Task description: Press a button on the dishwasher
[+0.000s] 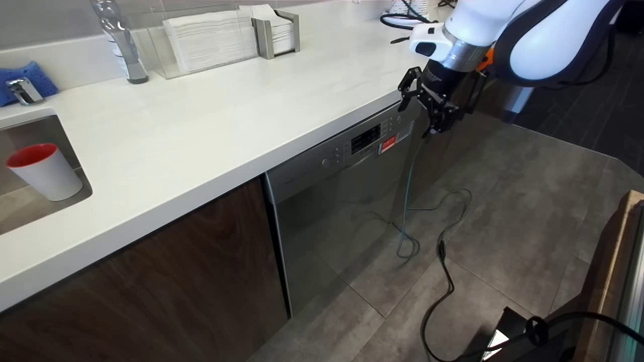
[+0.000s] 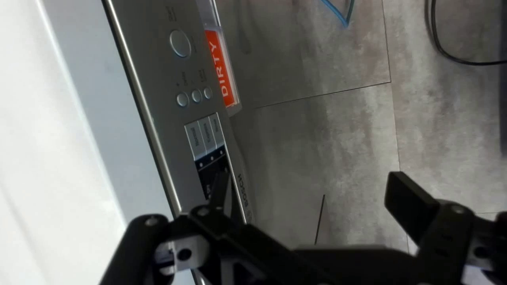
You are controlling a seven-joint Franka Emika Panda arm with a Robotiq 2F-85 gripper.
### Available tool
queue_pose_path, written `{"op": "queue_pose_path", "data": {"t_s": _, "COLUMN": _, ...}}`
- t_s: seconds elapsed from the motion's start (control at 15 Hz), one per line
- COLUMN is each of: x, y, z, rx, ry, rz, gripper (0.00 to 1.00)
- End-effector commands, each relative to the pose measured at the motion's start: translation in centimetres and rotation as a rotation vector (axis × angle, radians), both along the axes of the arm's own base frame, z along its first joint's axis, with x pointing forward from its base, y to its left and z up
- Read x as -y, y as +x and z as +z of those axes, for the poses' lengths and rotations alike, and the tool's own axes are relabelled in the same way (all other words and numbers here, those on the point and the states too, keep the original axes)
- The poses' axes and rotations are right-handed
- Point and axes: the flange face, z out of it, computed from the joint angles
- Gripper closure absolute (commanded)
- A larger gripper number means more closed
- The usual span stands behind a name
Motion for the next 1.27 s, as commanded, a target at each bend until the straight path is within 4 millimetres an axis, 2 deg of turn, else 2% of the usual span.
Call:
{"op": "queue_pose_path", "data": {"t_s": 0.0, "x": -2.3, "y": -1.0, "z": 2.3, "rx": -0.042, "ry": 0.007, "rz": -0.007, "gripper": 0.00}}
{"op": "queue_pose_path", "data": {"t_s": 0.2, "x": -3.9, "y": -1.2, "z": 3.8, "rx": -0.077, "ry": 0.011, "rz": -0.015, "gripper": 0.00}}
{"op": "queue_pose_path", "data": {"t_s": 0.67, "x": -4.6, "y": -0.7, "z": 8.2, "rx": -0.059, "ry": 0.022, "rz": -0.152, "gripper": 0.00}}
{"op": "queue_pose_path", "data": {"t_s": 0.73, "x": -4.6, "y": -0.4, "z": 8.4, "rx": -0.040, "ry": 0.035, "rz": -0.158, "gripper": 0.00}}
{"op": "queue_pose_path", "data": {"t_s": 0.8, "x": -4.7, "y": -0.5, "z": 7.4, "rx": -0.059, "ry": 0.019, "rz": -0.120, "gripper": 0.00}}
{"op": "queue_pose_path", "data": {"t_s": 1.2, "x": -4.7, "y": -0.4, "z": 8.0, "rx": -0.044, "ry": 0.027, "rz": -0.142, "gripper": 0.00}}
